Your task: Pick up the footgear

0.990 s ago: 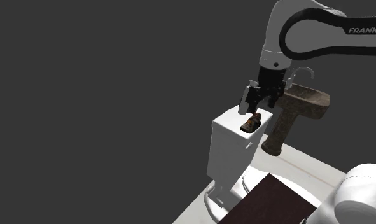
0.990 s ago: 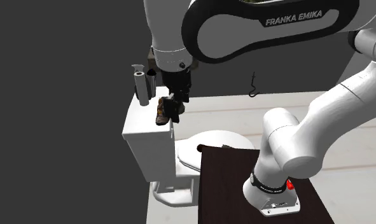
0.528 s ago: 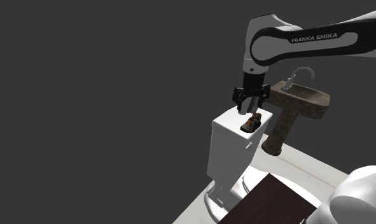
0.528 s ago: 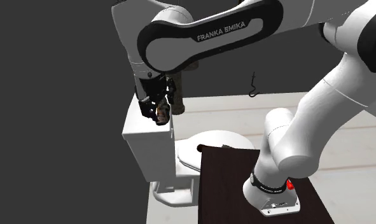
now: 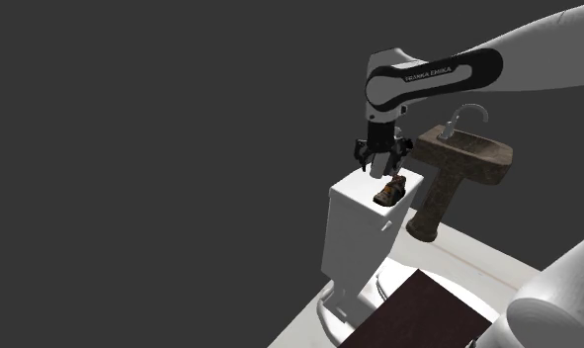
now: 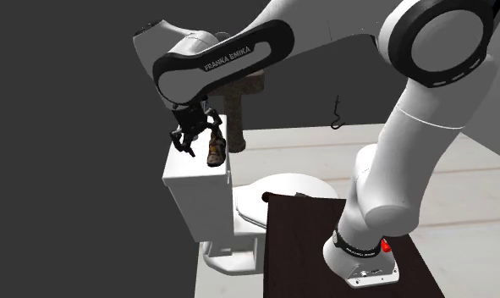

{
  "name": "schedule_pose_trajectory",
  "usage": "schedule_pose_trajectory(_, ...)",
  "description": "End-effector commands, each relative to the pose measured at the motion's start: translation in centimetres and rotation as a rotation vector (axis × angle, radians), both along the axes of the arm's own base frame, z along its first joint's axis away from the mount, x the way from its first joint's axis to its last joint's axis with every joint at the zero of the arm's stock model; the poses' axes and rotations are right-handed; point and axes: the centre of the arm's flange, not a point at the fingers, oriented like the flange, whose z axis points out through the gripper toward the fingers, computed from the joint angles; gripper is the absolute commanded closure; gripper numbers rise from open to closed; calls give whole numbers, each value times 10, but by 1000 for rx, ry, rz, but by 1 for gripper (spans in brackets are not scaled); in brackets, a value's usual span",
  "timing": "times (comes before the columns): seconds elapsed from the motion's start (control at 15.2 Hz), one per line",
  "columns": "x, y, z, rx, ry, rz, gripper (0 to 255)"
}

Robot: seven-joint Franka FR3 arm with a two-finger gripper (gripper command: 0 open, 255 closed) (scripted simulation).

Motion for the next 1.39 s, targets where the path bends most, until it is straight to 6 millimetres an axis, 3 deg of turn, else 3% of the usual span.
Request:
schedule_pose_trajectory(0.0, 15, -22, -15, -11, 8, -73, 0)
schedule_pose_trajectory(0.59, 54, -132, -67, -56, 44, -392, 0)
schedule_pose_trajectory(1.12, 57, -236, -110, -96, 76, -671, 0)
schedule_pose_trajectory(1.32, 57, -236, -126, -96, 76, -671, 0)
